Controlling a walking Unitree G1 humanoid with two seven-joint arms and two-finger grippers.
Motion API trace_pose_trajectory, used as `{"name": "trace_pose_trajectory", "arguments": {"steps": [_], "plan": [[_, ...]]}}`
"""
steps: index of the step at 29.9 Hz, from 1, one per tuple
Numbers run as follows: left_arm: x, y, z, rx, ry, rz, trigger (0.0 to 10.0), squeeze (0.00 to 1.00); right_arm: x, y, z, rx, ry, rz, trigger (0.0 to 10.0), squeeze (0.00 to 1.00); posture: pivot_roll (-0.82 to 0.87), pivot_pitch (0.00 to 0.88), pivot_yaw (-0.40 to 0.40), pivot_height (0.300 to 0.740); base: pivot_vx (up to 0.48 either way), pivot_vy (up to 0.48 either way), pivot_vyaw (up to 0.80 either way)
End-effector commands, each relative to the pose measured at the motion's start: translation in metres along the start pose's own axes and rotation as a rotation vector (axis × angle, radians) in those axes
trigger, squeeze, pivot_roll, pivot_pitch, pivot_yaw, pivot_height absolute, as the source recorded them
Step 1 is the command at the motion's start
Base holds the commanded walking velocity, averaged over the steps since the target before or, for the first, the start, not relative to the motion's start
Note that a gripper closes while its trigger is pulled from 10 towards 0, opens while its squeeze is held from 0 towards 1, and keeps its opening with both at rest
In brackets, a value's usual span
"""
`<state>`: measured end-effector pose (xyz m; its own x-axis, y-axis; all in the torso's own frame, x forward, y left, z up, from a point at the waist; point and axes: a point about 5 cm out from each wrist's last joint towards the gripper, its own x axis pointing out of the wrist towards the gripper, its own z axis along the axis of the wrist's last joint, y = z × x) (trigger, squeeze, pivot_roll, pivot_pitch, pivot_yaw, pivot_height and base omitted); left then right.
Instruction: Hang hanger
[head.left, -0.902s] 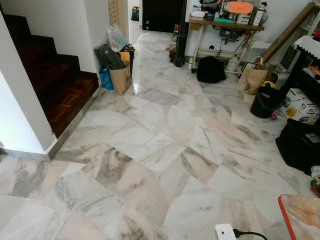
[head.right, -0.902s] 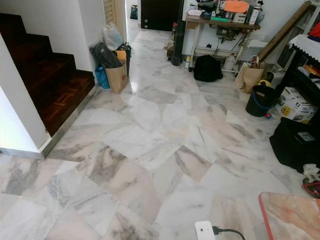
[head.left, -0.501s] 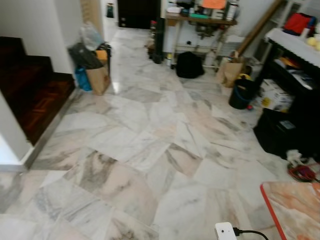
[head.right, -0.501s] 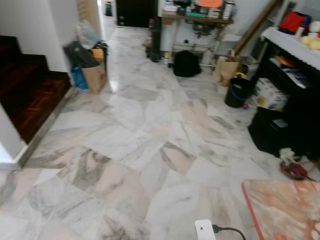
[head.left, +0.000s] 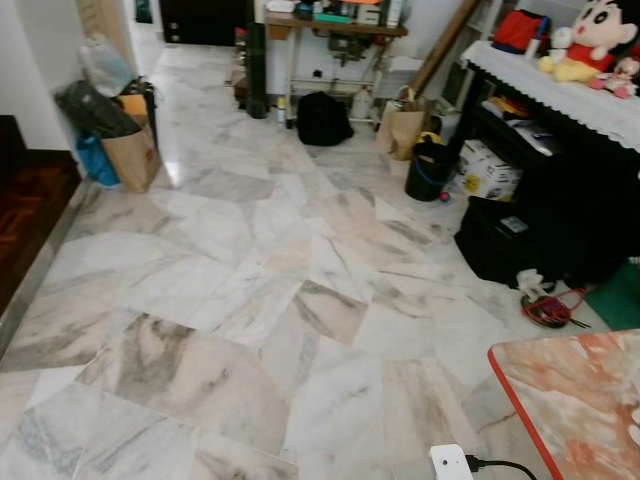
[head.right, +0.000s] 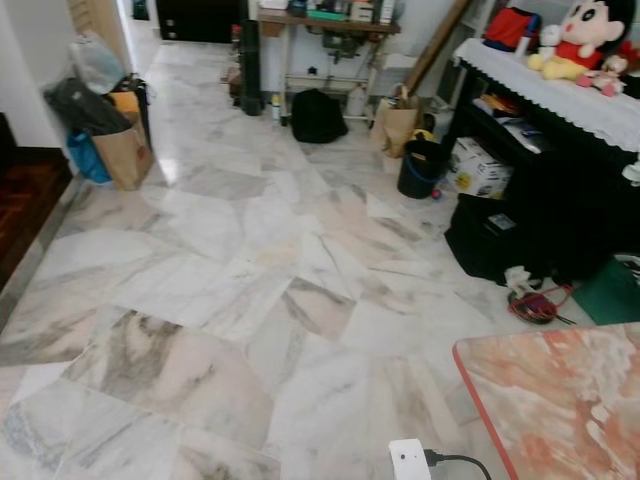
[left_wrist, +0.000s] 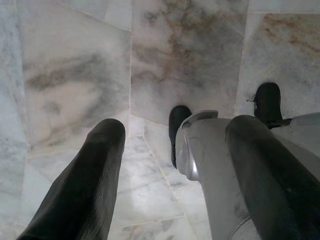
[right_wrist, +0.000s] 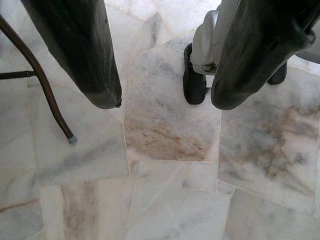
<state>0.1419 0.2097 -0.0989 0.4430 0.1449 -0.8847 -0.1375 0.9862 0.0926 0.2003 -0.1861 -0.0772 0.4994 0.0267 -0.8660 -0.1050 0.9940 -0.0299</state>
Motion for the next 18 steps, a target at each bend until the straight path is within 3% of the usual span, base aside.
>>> {"name": "trace_pose_trajectory", "arguments": {"steps": [1,18], "plan": [[-0.0008,0.0183,0.0137,-0.119,-0.094,0.015,10.0,0.0,-0.0032,-0.018,0.0201,0.264,-0.152,-0.009,10.0,0.0,0.2,0.0,-0.117,0.74,0.0,0.0,-0.76],[-0.0008,0.0177,0.0145,-0.11,-0.099,0.007,10.0,0.0,-0.003,-0.0168,0.0218,0.267,-0.154,-0.003,10.0,0.0,0.2,0.0,-0.111,0.74,0.0,0.0,-0.76]]}}
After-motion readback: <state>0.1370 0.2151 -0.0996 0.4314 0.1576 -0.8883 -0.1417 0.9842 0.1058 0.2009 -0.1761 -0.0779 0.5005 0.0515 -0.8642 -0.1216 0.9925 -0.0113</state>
